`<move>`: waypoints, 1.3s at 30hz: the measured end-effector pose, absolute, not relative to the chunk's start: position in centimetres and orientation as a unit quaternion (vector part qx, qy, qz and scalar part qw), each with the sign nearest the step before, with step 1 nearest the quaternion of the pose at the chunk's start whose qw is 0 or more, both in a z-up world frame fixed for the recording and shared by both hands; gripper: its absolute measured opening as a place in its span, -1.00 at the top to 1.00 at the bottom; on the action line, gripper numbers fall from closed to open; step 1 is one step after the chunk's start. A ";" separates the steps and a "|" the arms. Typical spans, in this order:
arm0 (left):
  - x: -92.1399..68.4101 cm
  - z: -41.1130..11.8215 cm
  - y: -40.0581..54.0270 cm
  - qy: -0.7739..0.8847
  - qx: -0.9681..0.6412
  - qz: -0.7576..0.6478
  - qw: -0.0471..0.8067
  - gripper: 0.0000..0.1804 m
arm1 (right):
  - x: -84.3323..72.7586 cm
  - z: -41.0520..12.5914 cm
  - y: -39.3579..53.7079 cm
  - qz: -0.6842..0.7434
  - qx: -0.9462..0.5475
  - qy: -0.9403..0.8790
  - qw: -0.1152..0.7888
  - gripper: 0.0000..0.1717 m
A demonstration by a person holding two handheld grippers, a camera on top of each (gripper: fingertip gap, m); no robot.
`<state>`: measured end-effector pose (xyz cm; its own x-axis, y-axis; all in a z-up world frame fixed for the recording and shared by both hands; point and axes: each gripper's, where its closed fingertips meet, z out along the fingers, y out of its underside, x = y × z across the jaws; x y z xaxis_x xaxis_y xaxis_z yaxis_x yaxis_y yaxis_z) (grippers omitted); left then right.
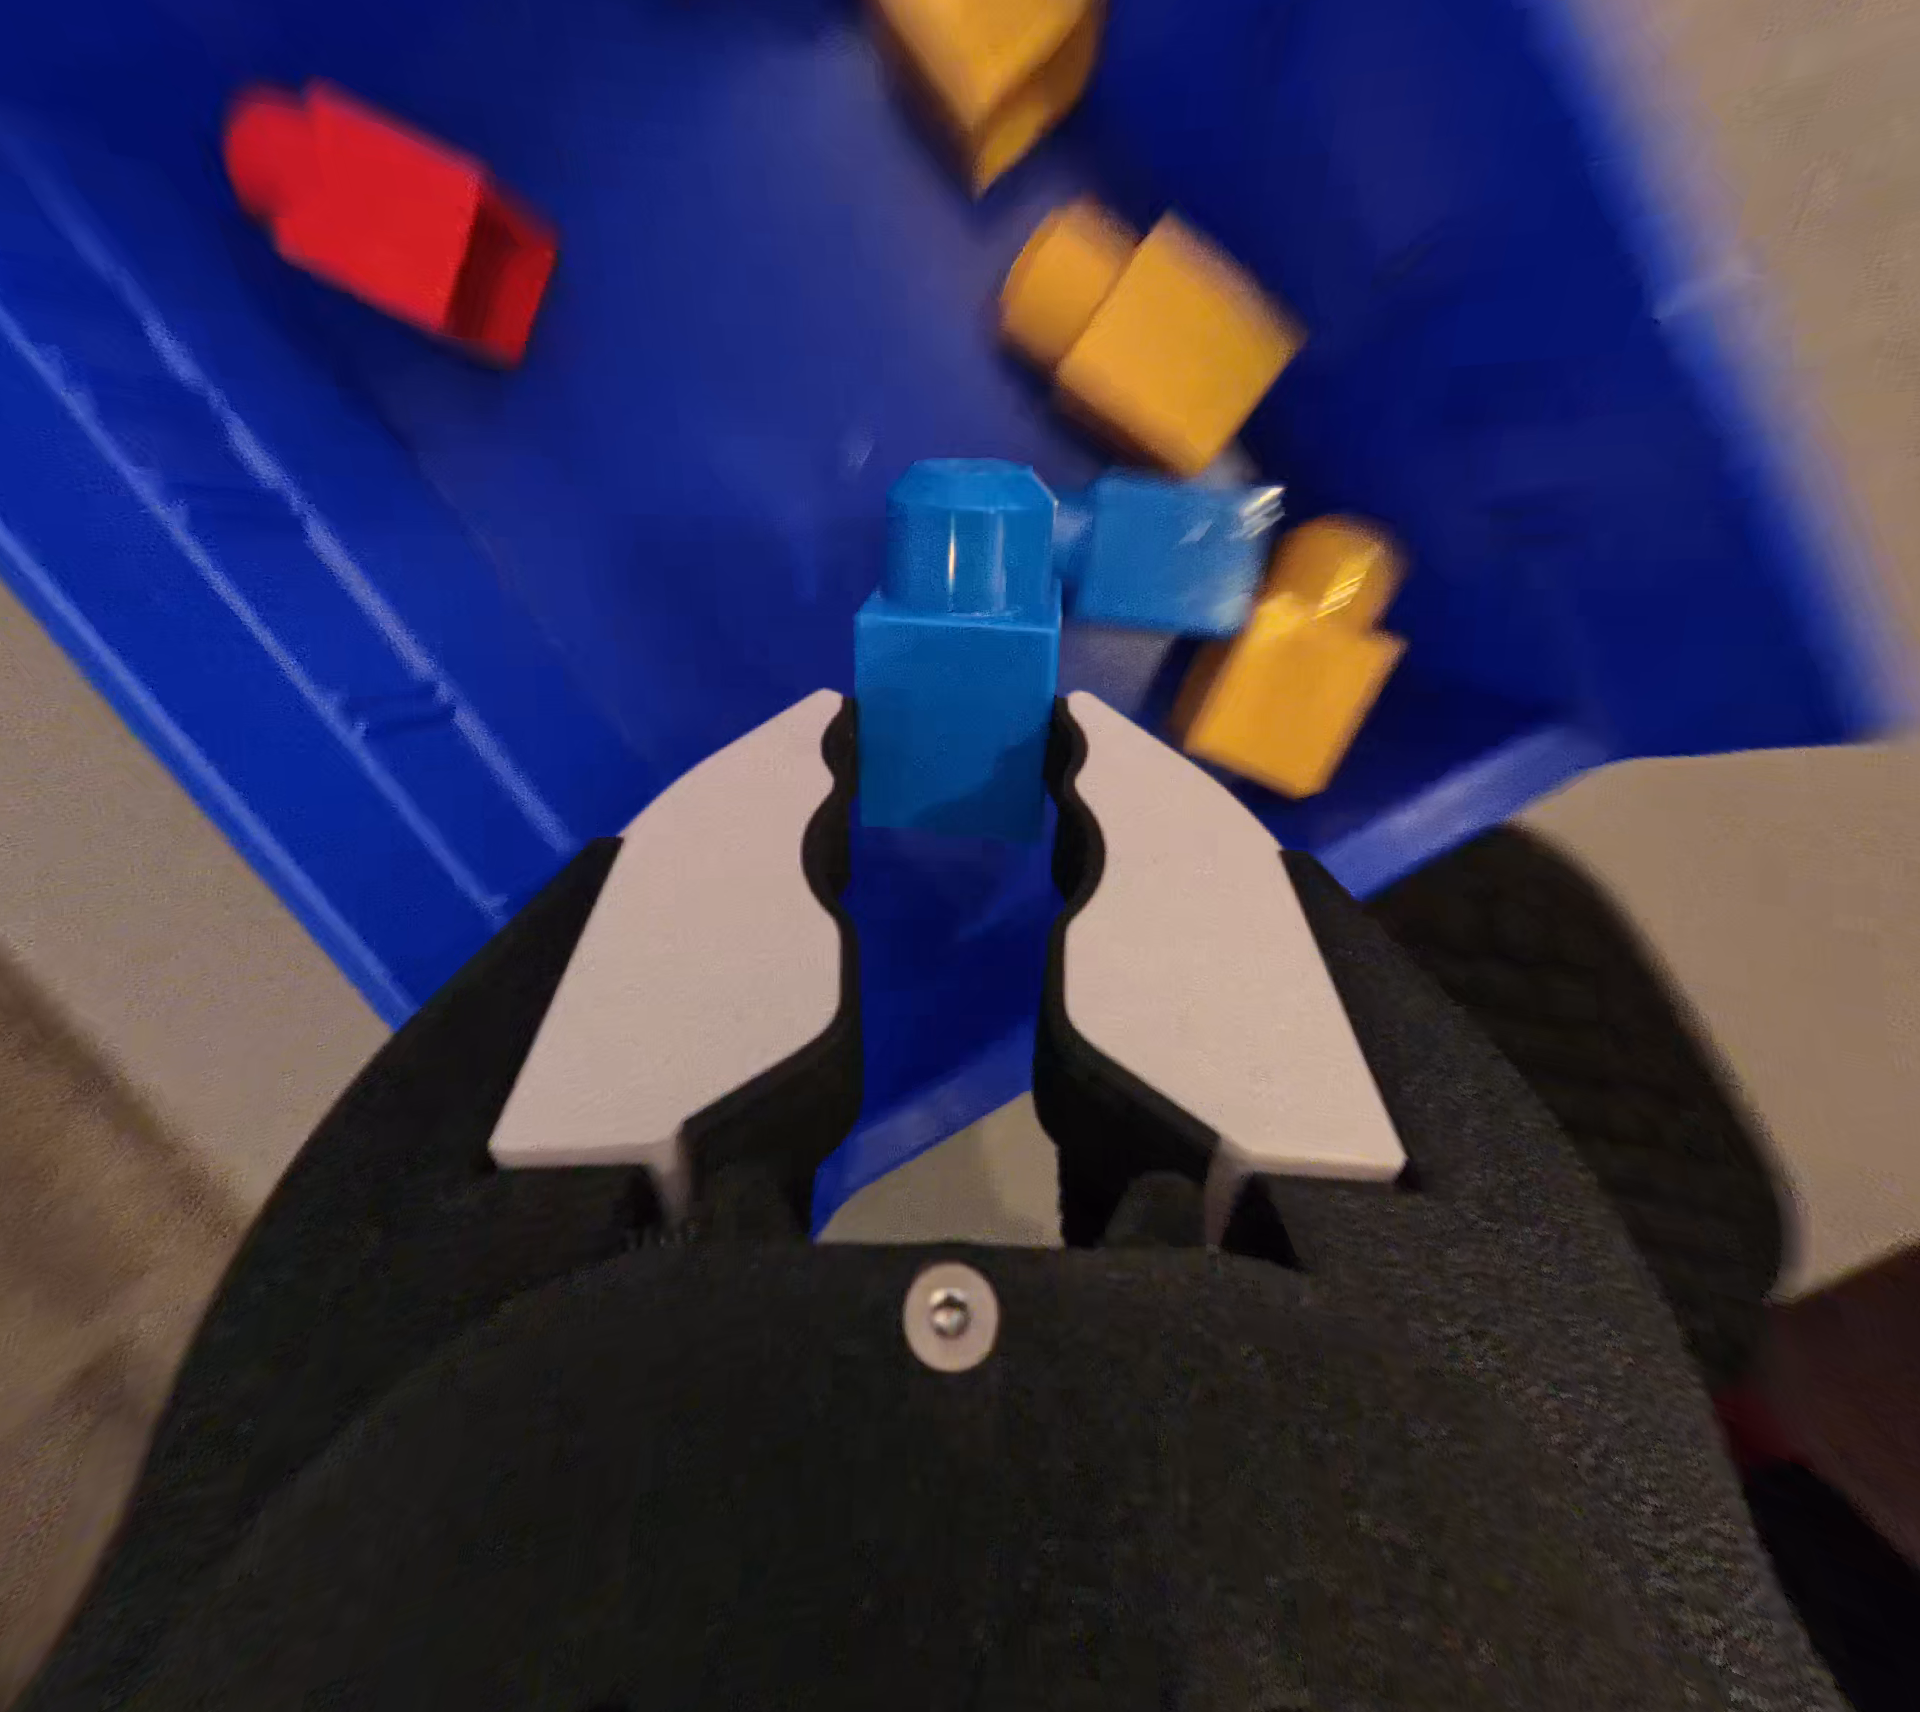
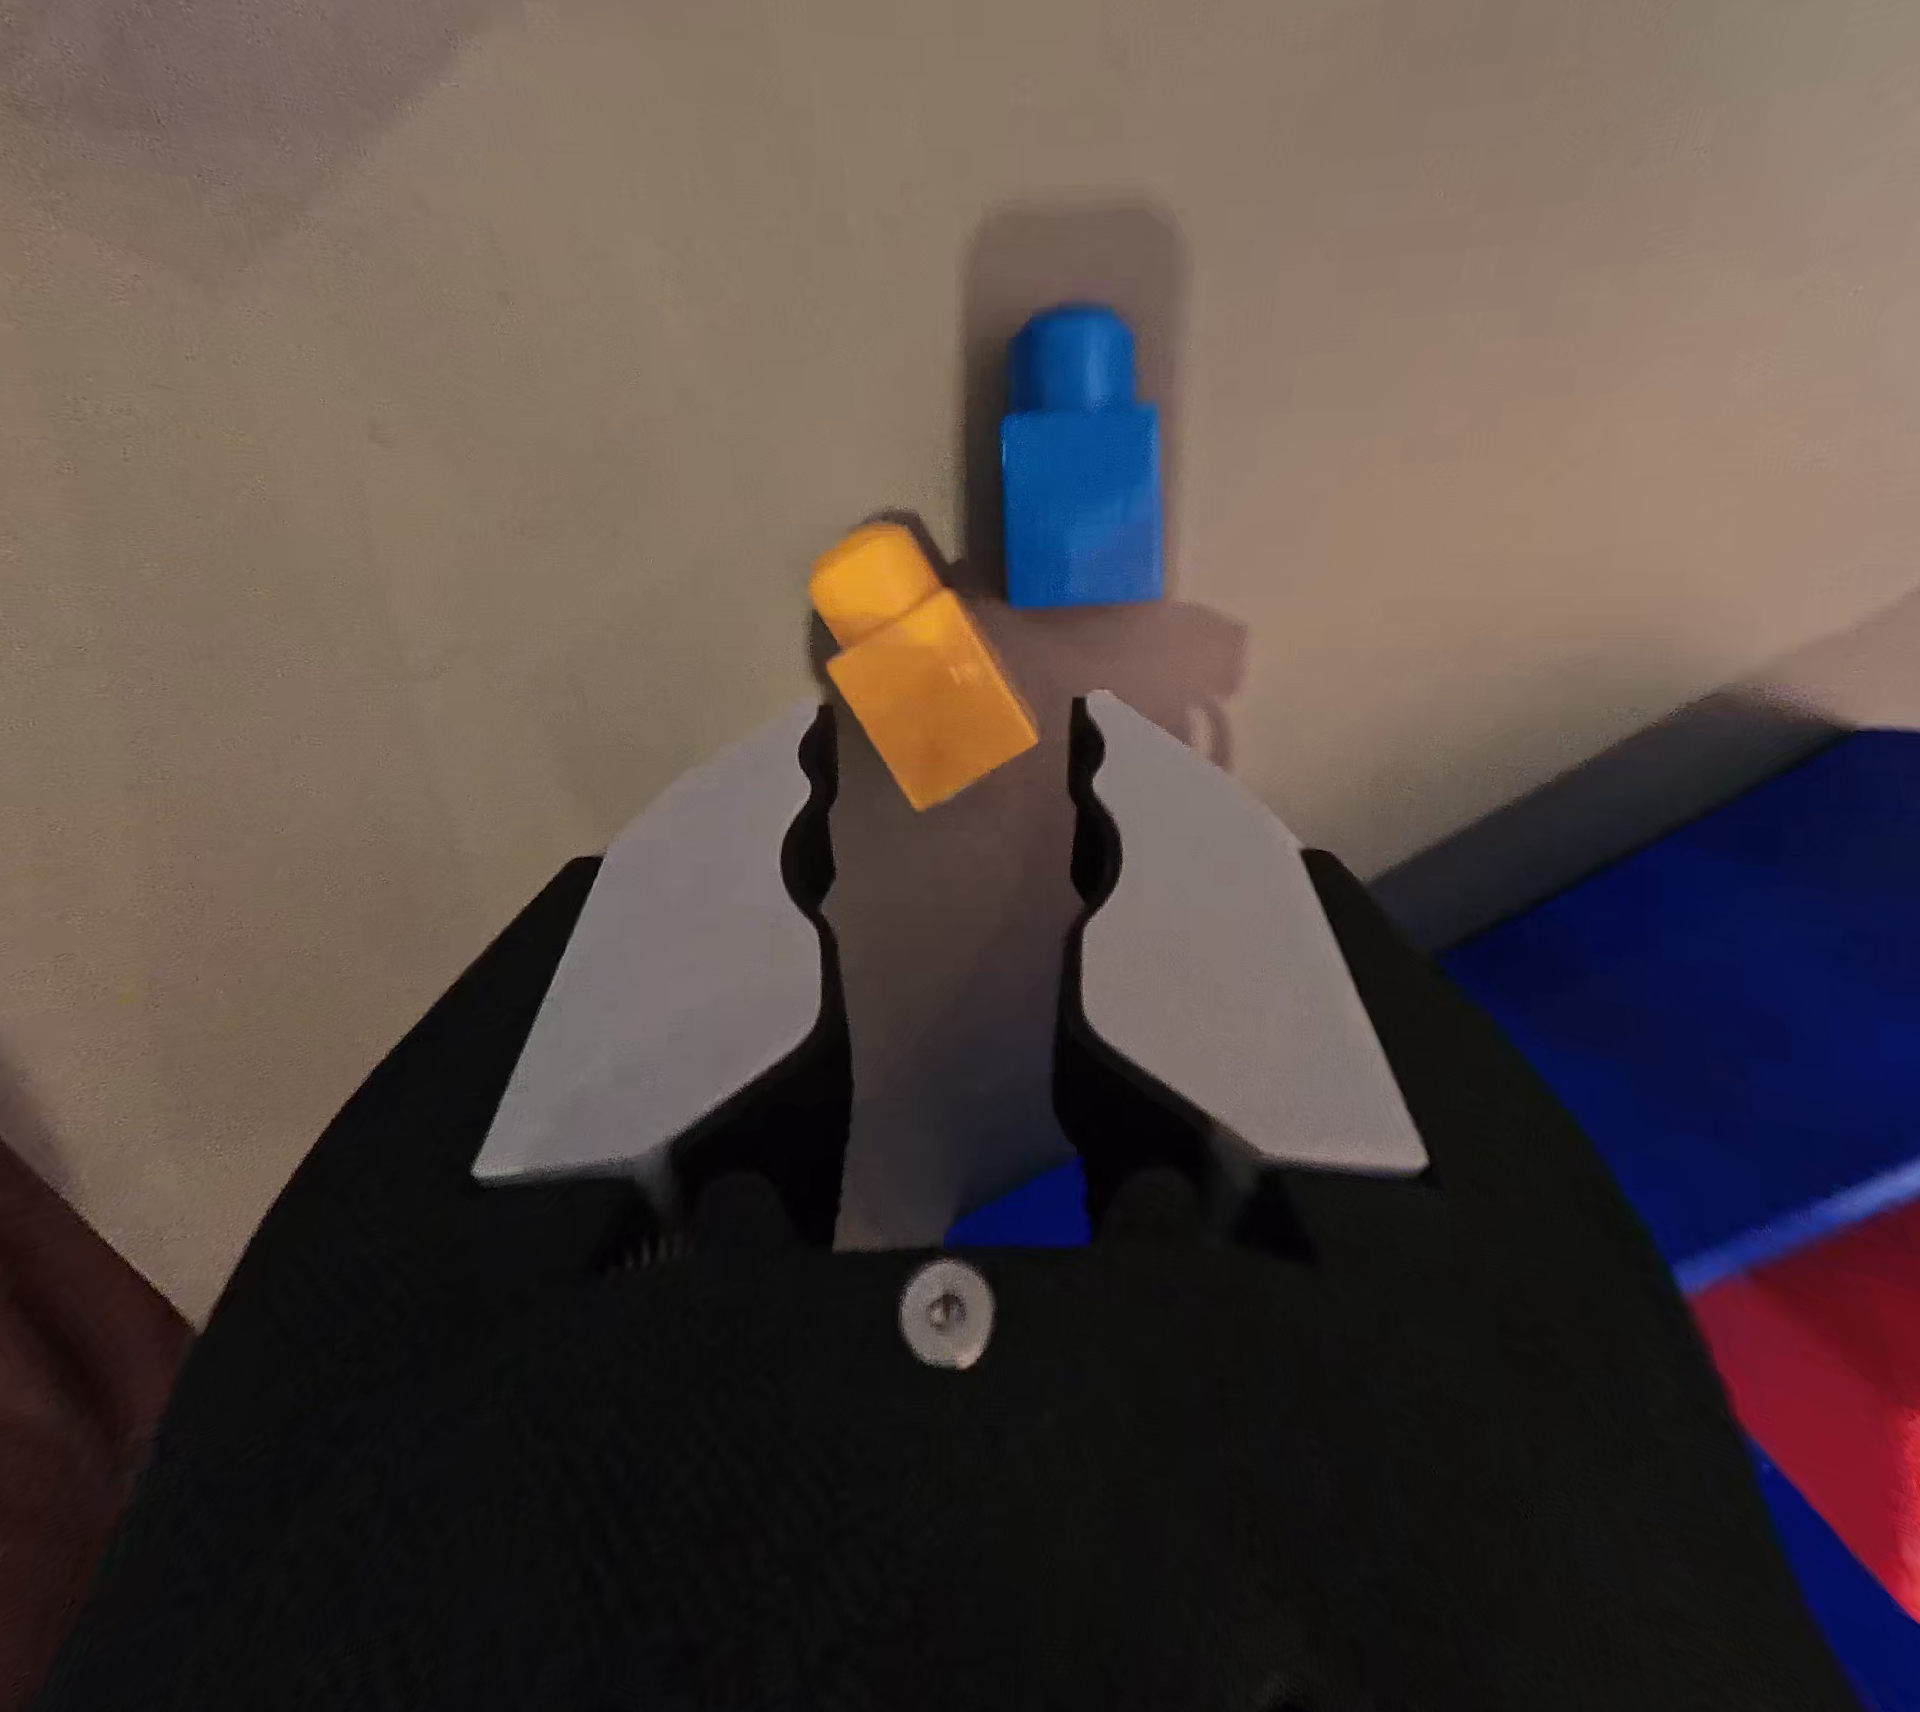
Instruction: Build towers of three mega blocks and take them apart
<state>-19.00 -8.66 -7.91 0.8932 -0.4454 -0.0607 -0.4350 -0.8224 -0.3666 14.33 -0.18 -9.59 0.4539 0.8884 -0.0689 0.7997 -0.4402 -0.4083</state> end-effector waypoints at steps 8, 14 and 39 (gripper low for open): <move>-0.7 4.8 -9.4 0.375 -0.786 -0.288 0.398 0.61 | 7.6 6.2 -6.3 0.452 -0.589 -0.537 0.401 0.48; 8.0 5.1 -9.0 0.463 -0.729 -0.310 0.398 0.62 | 8.4 9.3 -8.3 0.558 -0.548 -0.496 0.377 0.41; 8.9 4.3 -7.3 0.462 -0.695 -0.381 0.398 0.34 | 8.6 5.6 -7.0 0.503 -0.596 -0.531 0.332 0.66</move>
